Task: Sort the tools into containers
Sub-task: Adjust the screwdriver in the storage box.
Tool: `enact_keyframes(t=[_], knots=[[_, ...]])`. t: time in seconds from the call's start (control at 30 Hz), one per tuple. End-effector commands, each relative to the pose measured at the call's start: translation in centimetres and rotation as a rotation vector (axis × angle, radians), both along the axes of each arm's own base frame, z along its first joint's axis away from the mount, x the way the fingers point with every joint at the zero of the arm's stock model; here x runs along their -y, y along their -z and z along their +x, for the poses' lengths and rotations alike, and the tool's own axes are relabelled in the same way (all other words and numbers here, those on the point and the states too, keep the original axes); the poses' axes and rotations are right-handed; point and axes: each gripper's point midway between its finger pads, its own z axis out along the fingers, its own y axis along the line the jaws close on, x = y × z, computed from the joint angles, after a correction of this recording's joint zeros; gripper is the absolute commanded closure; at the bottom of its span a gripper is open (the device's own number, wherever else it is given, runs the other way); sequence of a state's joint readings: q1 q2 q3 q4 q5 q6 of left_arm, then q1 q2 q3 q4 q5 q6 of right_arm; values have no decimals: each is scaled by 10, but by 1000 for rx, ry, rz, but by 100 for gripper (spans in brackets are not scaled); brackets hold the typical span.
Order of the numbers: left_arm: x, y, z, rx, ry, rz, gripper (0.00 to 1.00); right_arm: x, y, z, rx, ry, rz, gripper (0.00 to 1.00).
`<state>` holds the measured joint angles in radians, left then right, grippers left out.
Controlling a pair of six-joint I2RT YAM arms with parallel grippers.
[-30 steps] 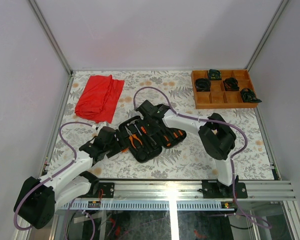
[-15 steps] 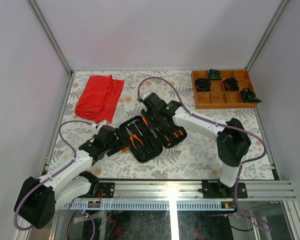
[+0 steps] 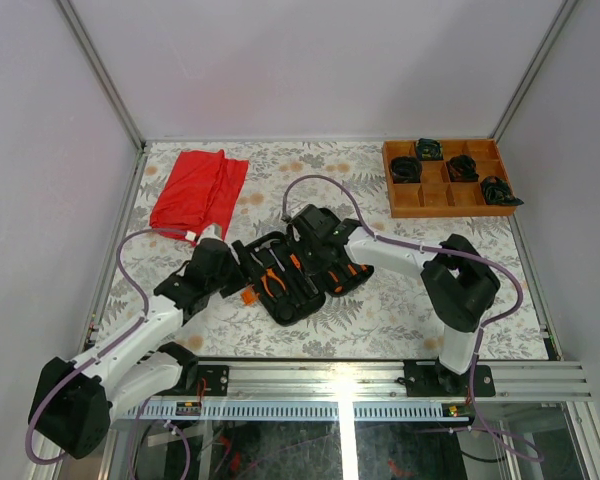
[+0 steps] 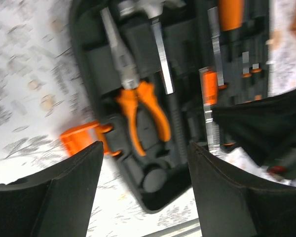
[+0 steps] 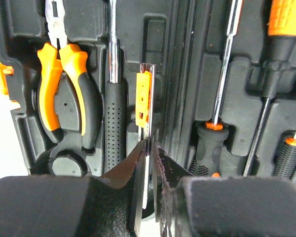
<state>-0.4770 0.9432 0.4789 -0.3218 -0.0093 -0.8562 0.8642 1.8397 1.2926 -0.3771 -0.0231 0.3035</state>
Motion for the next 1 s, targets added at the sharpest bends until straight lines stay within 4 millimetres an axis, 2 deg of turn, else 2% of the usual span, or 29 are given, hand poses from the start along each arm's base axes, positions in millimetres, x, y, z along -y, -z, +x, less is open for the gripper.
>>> enact_keyframes(t=[0.0,0.1,0.23,0.4,0.63,0.8,0.97], knots=[[32,-66,37,211,53,-161,32,-16,-27,8,36,16,153,84],[41,-70,49,239,55,-198,32,-15,-22,10,26,15,156,85],[49,-44,59,168,47,-190,34,-17,-14,15,10,10,166,86],[55,-26,66,109,40,-188,39,-17,-3,20,-7,5,132,86],[59,-27,75,112,36,-190,50,-16,11,23,-17,-7,87,86],[67,-26,81,98,49,-201,58,-10,14,28,1,16,51,78],[75,-20,87,74,56,-224,72,-8,17,26,-6,17,44,86]])
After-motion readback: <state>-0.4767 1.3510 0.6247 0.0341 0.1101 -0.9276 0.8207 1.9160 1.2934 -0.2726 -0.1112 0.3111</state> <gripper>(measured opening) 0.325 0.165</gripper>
